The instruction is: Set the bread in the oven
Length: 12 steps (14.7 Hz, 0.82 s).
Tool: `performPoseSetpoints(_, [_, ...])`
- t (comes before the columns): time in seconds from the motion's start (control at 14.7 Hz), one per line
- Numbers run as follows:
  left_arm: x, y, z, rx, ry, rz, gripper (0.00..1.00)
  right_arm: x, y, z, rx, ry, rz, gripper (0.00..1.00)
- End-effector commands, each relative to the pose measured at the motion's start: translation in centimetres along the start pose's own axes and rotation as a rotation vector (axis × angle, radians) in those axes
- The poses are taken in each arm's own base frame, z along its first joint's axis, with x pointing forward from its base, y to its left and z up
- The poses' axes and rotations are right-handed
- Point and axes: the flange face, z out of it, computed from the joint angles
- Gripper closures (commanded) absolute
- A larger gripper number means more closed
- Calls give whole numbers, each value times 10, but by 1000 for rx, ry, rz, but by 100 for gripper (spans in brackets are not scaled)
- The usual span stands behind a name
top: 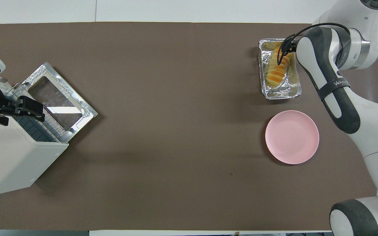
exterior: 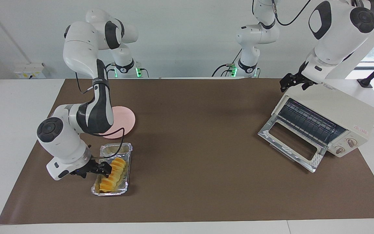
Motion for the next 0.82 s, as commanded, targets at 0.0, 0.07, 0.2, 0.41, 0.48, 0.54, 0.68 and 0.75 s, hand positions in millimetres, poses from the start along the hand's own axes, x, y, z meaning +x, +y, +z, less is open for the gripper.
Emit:
performPoseSetpoints(0.0, [-7,-3,-4,-11,6,0,0,-8,1,11,-20,0,-29,4])
performPoseSetpoints(0.07, [-7,-3,-4,-11,6,0,0,-13,3,17,-29,-1,-35,5])
performPoseSetpoints(0.2, [-7,-3,-4,-11,8,0,0,-20,5,26,-54,3,-65,14])
performPoseSetpoints(0.41, [-6,-3,-3,-11,5,0,0,-21,5,26,-53,1,-68,60])
performPoseSetpoints(0.48, [-7,-3,-4,-11,6,0,0,-21,4,26,-52,3,-66,84])
performPoseSetpoints(0.54, [-6,-3,-3,-11,5,0,0,-21,4,26,-50,8,-64,100])
performPoseSetpoints(0.68, [-7,-3,-4,-11,6,0,0,-20,2,26,-49,20,-62,100])
performPoseSetpoints(0.75, [-7,-3,-4,-11,8,1,0,-19,2,26,-47,21,-61,100])
